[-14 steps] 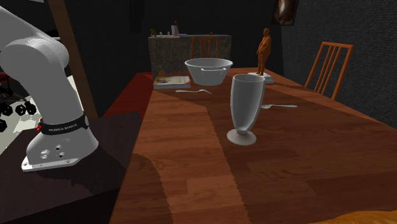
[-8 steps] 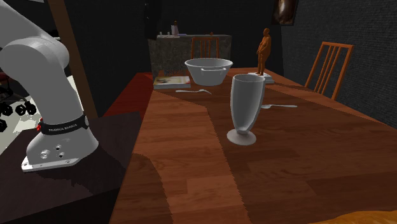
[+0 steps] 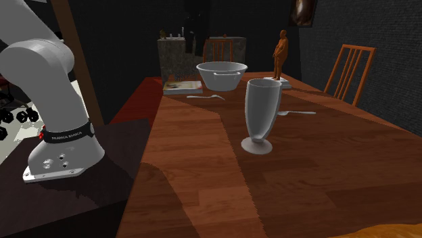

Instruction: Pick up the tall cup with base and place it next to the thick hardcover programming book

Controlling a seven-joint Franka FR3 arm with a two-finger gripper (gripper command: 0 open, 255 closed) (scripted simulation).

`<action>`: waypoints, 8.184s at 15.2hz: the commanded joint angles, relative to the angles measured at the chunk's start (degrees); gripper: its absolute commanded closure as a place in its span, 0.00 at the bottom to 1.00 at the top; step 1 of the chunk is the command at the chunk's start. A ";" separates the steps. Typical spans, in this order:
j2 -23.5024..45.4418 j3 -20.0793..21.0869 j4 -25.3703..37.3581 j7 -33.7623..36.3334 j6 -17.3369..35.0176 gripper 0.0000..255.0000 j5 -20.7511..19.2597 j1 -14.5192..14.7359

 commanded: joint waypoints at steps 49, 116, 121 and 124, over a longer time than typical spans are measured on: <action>30.79 -5.85 25.69 -10.93 10.06 1.00 8.16 -3.46; 12.90 7.33 39.84 17.48 -21.95 1.00 6.03 11.46; 11.38 11.51 38.21 24.73 -21.85 1.00 6.96 14.43; 11.22 14.06 38.09 29.11 -21.85 1.00 7.59 16.18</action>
